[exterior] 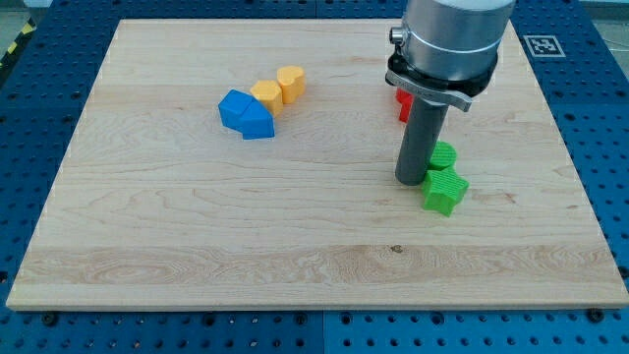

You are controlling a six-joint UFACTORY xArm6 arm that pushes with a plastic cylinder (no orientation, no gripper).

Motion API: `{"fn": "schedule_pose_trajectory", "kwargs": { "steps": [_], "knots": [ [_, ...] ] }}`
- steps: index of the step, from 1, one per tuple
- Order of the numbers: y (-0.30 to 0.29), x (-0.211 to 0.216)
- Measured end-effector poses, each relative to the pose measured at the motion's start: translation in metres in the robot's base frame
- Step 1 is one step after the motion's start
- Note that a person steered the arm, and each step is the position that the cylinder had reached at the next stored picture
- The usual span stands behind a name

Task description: Move the green circle down to the red star

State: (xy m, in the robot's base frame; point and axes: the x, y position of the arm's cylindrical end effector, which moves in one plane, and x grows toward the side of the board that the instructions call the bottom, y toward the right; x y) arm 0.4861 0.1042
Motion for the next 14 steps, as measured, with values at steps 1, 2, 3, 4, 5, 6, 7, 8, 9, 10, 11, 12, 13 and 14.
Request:
{"fn": "schedule_pose_trajectory", "kwargs": {
  "steps": [1, 2, 3, 4, 5, 6, 7, 8, 9, 10, 11, 12, 13, 14],
  "knots": [
    [0.019, 0.001],
    [0.039, 0.004],
    [0.050, 0.006],
    [0.076, 0.006],
    [0.084, 0.007],
    [0.106, 0.001],
    [0.089, 0.000],
    [0.083, -0.008],
    [0.074, -0.009],
    [0.070, -0.012],
    [0.084, -0.013],
    [0.098, -0.018],
    [0.097, -0.021],
    [0.086, -0.023]
  ]
}}
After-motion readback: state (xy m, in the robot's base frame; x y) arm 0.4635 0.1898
